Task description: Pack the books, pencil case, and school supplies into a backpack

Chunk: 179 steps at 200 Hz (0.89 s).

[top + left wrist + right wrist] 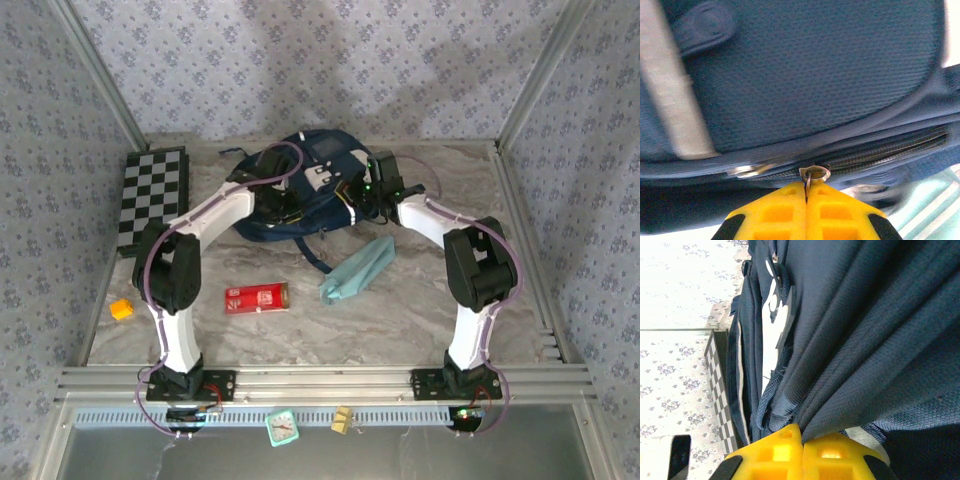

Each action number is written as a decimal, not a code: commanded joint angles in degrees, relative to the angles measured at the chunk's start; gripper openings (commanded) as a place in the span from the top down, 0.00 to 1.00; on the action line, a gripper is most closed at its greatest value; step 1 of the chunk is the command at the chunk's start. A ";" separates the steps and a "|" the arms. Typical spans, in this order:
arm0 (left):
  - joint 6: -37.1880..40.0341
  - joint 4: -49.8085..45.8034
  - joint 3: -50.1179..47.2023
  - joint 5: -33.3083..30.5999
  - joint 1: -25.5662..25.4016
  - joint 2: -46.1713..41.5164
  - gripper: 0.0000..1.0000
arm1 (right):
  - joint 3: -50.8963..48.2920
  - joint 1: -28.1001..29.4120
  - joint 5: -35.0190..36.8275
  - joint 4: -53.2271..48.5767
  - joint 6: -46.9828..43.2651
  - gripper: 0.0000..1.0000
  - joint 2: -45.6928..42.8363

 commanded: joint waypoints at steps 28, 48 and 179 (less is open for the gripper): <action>3.64 -1.13 -3.91 3.14 4.21 -4.96 1.00 | 6.94 -3.66 1.35 -2.03 -5.46 1.00 4.00; 5.74 -5.15 -3.85 -1.32 4.71 -4.44 1.00 | 7.75 -4.75 0.24 -2.74 -6.45 1.00 5.16; 9.07 -3.38 -4.72 -3.17 2.45 0.79 1.00 | 13.97 -7.36 -9.32 -12.78 -12.22 0.63 8.31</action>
